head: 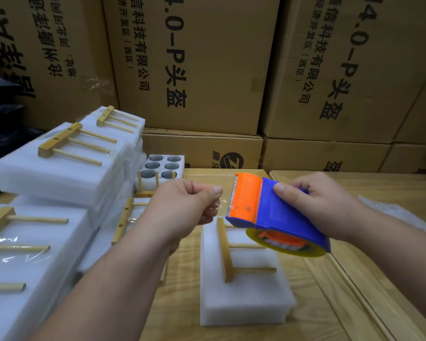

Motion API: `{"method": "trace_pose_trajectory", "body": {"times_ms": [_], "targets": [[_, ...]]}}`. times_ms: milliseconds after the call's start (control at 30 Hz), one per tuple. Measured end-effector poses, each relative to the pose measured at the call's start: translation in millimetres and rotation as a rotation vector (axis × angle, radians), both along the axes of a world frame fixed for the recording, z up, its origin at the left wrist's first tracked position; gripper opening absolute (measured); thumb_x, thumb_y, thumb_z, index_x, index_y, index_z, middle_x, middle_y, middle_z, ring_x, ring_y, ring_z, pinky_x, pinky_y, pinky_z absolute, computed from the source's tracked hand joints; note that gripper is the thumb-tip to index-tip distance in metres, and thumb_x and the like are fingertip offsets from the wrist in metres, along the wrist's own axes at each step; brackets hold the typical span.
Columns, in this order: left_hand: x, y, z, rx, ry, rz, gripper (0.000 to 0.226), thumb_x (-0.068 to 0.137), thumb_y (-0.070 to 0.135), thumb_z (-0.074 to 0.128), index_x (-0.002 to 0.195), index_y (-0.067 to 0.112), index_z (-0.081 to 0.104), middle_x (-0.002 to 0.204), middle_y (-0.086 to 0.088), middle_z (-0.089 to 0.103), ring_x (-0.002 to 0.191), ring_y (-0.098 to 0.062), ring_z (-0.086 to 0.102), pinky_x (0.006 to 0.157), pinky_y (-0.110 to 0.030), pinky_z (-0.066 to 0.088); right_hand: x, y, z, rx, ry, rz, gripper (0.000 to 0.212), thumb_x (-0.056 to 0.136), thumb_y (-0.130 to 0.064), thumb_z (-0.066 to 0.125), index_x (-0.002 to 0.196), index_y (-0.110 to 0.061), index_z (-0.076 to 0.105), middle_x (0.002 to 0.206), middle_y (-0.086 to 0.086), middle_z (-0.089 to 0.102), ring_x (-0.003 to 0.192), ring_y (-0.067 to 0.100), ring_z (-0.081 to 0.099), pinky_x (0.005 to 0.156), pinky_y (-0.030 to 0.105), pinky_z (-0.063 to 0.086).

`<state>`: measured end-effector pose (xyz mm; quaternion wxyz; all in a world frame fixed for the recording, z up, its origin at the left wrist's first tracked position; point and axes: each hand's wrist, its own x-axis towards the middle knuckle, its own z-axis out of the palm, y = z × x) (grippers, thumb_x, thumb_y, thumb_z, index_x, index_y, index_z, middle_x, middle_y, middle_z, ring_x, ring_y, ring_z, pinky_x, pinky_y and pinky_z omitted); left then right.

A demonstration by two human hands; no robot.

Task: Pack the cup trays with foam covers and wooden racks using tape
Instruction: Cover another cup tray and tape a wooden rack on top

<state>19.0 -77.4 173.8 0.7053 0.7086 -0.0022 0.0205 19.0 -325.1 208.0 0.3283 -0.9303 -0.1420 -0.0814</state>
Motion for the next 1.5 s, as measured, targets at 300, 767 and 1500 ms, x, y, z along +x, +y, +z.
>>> {"method": "trace_pose_trajectory", "body": {"times_ms": [300,767,1500], "targets": [[8,9,12,0.016,-0.051,0.067,0.021,0.09,0.023,0.075,0.074,0.011,0.075,0.074,-0.008,0.076,0.073,-0.014,0.075,0.072,-0.028,0.063,7,-20,3,0.035,-0.019,0.054,0.067,0.075,-0.079,0.046,0.065,-0.016,0.065,0.06,0.007,0.064,0.051,0.017,0.059,0.054,0.037,0.042],[10,48,-46,-0.205,0.156,0.128,0.017,0.088,0.021,0.077,0.085,0.005,0.071,0.068,-0.005,0.069,0.058,-0.015,0.069,0.05,-0.023,0.055,12,-79,22,-0.125,0.136,0.009,0.069,0.077,-0.086,0.05,0.072,-0.021,0.074,0.064,0.009,0.07,0.053,0.023,0.065,0.049,0.028,0.045],[-4,1,-114,-0.468,0.311,0.35,0.016,0.094,0.016,0.069,0.081,0.008,0.066,0.057,0.0,0.062,0.047,-0.008,0.058,0.044,-0.022,0.05,69,-43,73,-0.459,0.306,0.082,0.069,0.072,-0.091,0.051,0.075,-0.027,0.076,0.068,0.0,0.074,0.059,0.014,0.07,0.057,0.028,0.049]]}}
